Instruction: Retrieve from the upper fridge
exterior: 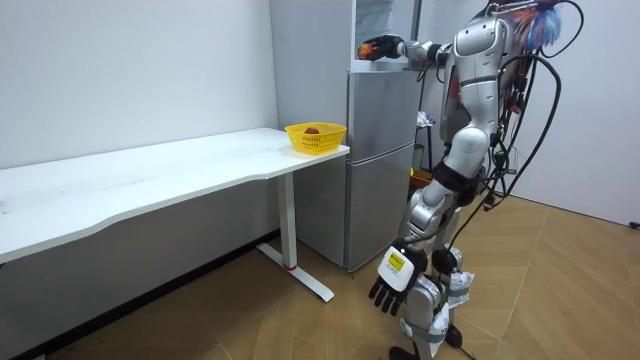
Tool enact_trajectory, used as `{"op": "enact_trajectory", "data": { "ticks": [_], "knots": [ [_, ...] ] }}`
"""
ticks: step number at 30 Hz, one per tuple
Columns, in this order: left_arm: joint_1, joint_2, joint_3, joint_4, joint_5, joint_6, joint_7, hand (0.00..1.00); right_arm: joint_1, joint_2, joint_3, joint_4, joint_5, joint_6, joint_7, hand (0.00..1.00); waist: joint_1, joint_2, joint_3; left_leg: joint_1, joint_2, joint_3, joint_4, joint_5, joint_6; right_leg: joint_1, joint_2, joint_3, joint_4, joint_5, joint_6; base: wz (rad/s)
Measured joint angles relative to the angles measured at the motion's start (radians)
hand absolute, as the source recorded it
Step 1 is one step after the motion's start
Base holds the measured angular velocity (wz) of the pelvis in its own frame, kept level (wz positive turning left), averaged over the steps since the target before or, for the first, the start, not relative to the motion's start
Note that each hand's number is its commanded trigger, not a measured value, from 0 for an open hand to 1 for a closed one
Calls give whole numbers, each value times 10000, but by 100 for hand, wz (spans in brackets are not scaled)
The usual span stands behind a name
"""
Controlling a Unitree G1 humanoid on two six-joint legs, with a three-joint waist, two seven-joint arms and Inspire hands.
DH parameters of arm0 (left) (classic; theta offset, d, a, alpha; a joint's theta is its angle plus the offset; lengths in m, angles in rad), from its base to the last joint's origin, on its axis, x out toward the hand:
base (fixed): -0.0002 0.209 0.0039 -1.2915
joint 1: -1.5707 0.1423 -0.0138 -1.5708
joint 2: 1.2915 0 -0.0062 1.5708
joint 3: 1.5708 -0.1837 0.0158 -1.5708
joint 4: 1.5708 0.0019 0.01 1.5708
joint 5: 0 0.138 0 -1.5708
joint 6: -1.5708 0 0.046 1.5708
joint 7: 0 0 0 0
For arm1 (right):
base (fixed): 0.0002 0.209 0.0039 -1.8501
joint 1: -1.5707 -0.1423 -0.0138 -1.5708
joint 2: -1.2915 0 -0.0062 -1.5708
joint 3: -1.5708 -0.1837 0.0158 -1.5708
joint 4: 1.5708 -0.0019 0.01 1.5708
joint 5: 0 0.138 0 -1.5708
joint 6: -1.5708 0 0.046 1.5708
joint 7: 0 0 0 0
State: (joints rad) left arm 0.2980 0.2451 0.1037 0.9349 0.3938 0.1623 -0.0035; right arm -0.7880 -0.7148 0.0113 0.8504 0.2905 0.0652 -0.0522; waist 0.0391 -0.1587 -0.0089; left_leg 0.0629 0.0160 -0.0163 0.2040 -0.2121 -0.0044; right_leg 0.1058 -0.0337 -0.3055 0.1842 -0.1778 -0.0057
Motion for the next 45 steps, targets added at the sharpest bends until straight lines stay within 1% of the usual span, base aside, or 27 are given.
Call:
{"op": "enact_trajectory", "data": {
  "ticks": [13,20,25,26,27,30,31,35,37,38,40,42,44,45],
  "knots": [
    [-2,34,-3,84,-95,3,-4,0,-4,-6,-1,2,-119,3,3,100,-16,-80,35,0,3,-5,-13,-1,-1,-2,2,-6,-4,0,0,0],
    [-8,42,-5,64,-91,4,-83,0,-3,-5,0,2,148,20,-33,100,0,-81,34,-1,0,-5,-8,-1,-1,-6,5,32,-3,0,0,0],
    [-53,80,-90,50,-85,-2,-99,0,38,-3,21,-243,221,25,-256,100,-24,-59,33,2,-6,2,4,1,0,-20,-9,32,7,0,0,-1],
    [-59,95,-89,52,-71,-4,-131,0,162,-3,33,-578,205,36,-342,100,-8,-28,29,8,0,37,0,1,0,-41,-9,44,9,0,0,-6],
    [-80,107,-88,55,-55,-4,-188,0,283,1,43,-936,188,36,-377,100,0,23,48,20,1,53,3,1,0,-43,-9,48,9,0,0,-7],
    [-215,124,-76,61,-61,-10,-279,0,656,4,44,-1679,183,35,-571,100,69,126,26,83,6,83,10,8,-3,-47,-6,80,11,0,0,-4],
    [-263,123,-81,62,-73,-16,-277,0,786,5,44,-1981,135,35,-654,100,103,153,32,114,15,111,-2,8,-4,-38,3,120,11,0,0,-6],
    [-308,116,-93,56,-77,-103,-234,0,1357,11,43,-3101,197,27,-725,100,116,186,37,112,28,132,-25,7,-6,-1,11,123,8,0,0,-1],
    [-312,104,-117,48,-89,-230,-73,0,1569,49,42,-3738,245,9,-940,100,64,218,50,113,26,140,-54,6,-6,-10,9,94,-2,1,1,0],
    [-311,101,-118,48,-88,-236,-19,0,1665,49,41,-3926,299,-4,-1054,100,69,233,56,112,26,139,-62,5,-7,-7,11,93,-2,1,1,0],
    [-270,56,-118,56,-85,-237,201,0,2132,81,10,-4747,413,-29,-1405,100,111,318,42,113,26,143,-81,4,-7,-8,18,132,2,1,1,0],
    [-268,13,-124,73,-83,-236,291,0,2419,234,-67,-5222,473,-46,-1572,100,110,396,27,117,23,162,-82,5,-7,-10,18,167,5,1,2,-2],
    [-269,-35,-112,73,-81,-239,392,0,2735,374,-266,-5541,581,-53,-1653,100,159,474,33,132,35,249,-89,5,-7,-23,17,204,11,1,2,-8],
    [-240,-40,-112,77,-79,-239,400,0,2872,566,-417,-5733,620,-52,-1777,100,178,529,38,136,44,300,-137,5,-7,-38,19,257,15,1,2,-9]
  ]
}}
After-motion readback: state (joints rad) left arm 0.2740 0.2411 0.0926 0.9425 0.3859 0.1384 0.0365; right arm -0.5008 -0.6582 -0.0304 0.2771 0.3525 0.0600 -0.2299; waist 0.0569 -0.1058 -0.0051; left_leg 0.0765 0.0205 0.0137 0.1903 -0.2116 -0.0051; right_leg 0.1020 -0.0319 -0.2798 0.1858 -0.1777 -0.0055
